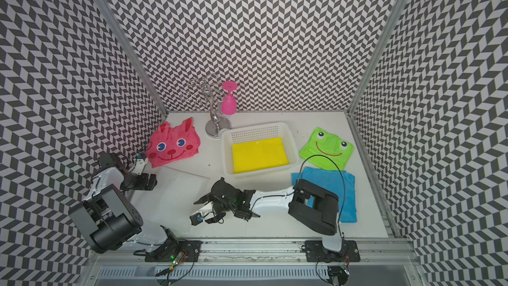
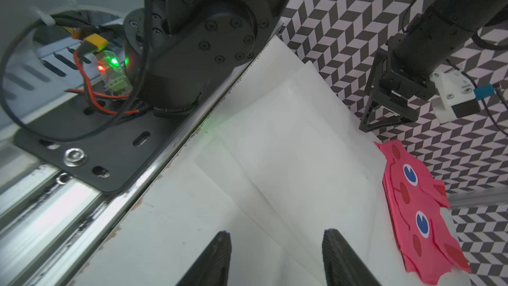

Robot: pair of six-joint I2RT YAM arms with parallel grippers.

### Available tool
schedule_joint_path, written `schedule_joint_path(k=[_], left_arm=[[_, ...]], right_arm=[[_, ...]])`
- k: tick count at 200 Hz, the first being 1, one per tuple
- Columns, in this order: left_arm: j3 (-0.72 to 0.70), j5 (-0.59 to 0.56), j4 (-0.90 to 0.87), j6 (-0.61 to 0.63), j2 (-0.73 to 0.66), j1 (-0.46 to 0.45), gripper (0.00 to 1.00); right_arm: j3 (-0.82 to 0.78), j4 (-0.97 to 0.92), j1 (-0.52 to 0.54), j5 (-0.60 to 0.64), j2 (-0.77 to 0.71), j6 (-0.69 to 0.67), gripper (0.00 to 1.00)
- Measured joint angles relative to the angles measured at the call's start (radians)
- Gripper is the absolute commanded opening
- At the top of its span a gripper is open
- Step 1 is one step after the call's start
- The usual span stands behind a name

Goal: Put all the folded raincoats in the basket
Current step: Pick up the raincoat from the corner of the board.

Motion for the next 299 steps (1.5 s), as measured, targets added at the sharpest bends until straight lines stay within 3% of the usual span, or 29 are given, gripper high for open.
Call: schedule_joint_path(k=[68,83,121,156,245,299], left_arm=[[0.012,0.008,-0.016,0.038,0.073,0.022,1.00],[-0.025,0.018,-0.016,0.062,0.073,-0.001,1.00],[-0.140,0.011,0.039,0.100,0.040,-0.038,0.99],[-0.161,0.017,0.063,0.102,0.022,-0.038,0.99],[-0.158,0.007,0.064,0.059,0.017,-0.032,0.94],[-0.156,0.013,0.066,0.040,0.030,-0.033,0.89]], right_arm=[[0.190,-0.077,0.073,0.077,0.192,-0.152,0.64],[0.206,-0.100,0.080,0.096,0.214,-0.176,0.73],[0.256,-0.144,0.085,0.130,0.257,-0.222,0.73],[0.312,-0.194,0.084,0.130,0.279,-0.267,0.71],[0.219,-0.240,0.021,0.066,0.202,-0.259,0.68],[0.211,-0.227,0.007,0.127,0.199,-0.308,0.68]])
